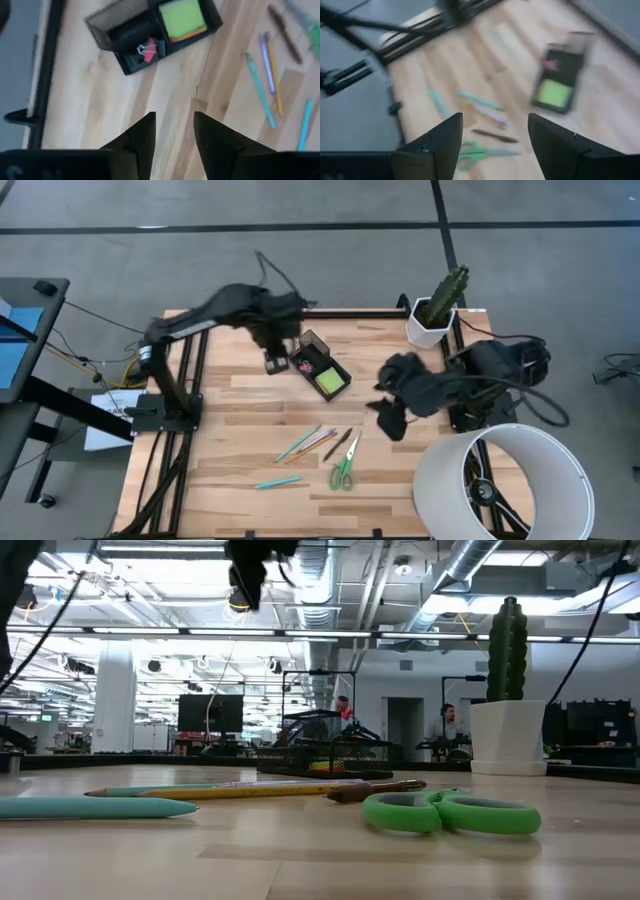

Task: Pick and place office supplies into organizer
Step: Put the black binder clip into the black desk organizer

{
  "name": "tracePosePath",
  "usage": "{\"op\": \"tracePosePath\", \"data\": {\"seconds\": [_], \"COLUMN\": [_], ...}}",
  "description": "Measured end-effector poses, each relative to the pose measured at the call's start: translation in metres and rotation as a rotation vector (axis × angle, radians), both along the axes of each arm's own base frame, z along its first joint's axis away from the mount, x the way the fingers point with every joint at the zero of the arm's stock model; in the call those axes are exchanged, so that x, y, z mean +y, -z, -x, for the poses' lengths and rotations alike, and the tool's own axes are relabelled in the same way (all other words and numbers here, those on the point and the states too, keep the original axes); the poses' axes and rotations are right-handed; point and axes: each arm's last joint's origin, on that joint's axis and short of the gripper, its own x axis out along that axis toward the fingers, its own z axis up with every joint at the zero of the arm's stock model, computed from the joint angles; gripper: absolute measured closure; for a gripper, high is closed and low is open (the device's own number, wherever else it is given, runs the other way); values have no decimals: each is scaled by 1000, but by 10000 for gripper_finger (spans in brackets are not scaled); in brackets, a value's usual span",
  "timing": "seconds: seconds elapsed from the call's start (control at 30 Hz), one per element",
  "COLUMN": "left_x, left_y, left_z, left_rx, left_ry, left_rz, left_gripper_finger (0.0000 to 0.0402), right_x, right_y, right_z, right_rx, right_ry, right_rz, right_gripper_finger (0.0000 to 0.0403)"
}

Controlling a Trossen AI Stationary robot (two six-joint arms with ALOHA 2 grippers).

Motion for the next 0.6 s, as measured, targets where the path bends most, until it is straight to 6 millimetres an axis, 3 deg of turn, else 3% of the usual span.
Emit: {"op": "tracePosePath", "data": {"seconds": [0.2,0.37,0.47,0.6], "left_x": [-23,-49,-66,-83], "left_y": [-57,-88,-94,-76], "left_z": [73,130,150,158], "left_rx": [-222,-408,-505,-587], "left_ry": [-126,-315,-371,-397], "left_rz": [-54,-166,-199,-200], "left_gripper_finger": [276,276,276,276], "right_x": [-15,-29,-40,-56], "right_y": [-22,-41,-49,-54], "right_z": [31,49,58,59], "right_rx": [-134,-219,-243,-242], "right_ry": [82,4,-72,-161], "right_rz": [100,182,231,242], "right_gripper_finger": [184,184,184,184]}}
